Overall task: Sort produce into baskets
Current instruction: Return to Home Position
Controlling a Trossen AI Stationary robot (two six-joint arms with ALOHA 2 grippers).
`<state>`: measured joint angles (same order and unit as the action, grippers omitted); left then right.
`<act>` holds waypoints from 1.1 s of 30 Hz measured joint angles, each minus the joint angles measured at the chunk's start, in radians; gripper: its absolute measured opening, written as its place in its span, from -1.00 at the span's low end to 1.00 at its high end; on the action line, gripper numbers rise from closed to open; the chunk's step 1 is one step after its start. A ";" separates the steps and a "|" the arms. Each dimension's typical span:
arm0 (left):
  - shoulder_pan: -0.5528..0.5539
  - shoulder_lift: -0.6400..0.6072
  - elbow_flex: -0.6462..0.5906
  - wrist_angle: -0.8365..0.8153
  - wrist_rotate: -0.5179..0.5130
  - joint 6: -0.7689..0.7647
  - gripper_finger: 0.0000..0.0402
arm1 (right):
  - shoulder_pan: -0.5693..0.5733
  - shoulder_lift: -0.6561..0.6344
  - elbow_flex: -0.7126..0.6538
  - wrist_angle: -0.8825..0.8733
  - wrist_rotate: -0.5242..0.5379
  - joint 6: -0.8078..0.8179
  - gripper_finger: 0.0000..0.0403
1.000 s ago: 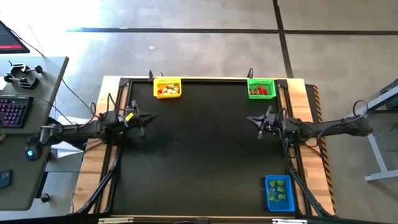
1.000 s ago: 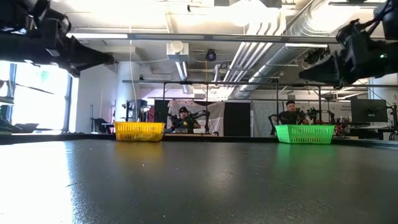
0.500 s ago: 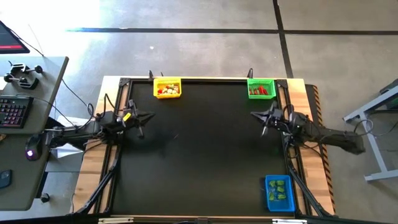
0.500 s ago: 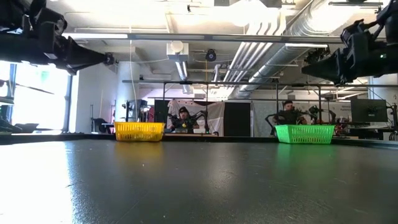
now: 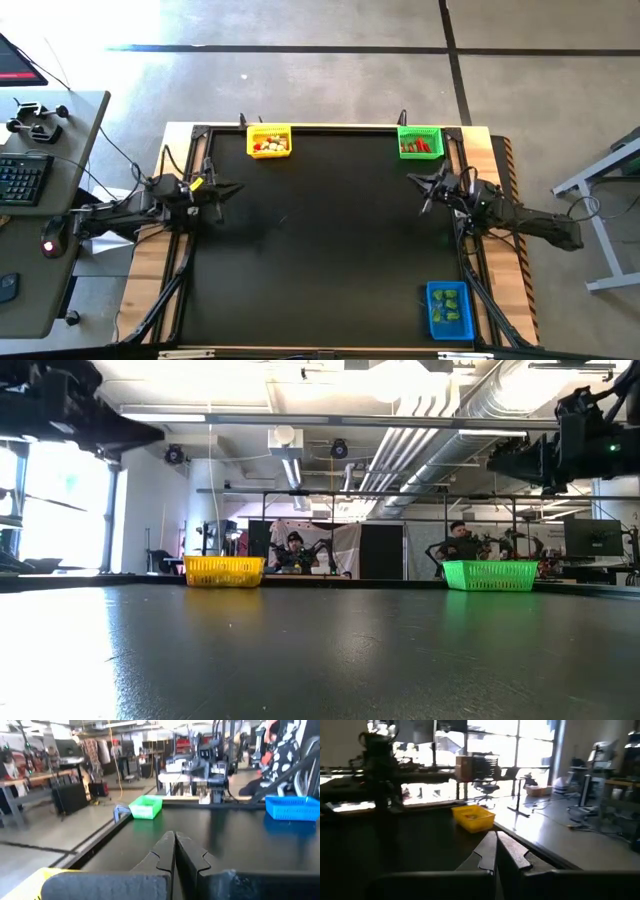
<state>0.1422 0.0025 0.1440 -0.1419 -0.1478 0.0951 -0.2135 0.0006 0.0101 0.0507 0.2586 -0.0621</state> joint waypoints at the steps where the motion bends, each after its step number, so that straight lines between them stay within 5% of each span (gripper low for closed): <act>1: -0.002 0.000 -0.003 -0.006 0.000 -0.002 -1.00 | 0.003 0.000 0.000 0.010 0.019 -0.003 -1.00; 9: 0.001 0.000 -0.130 0.204 -0.014 -0.040 -1.00 | -0.006 0.015 0.000 0.004 0.030 0.028 -1.00; 33: 0.002 0.040 -0.132 0.188 -0.088 0.013 -1.00 | -0.009 0.042 0.000 0.003 0.019 0.036 -1.00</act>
<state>0.1444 0.0429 0.0120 0.0460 -0.2356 0.1085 -0.2226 0.0425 0.0097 0.0536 0.2779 -0.0261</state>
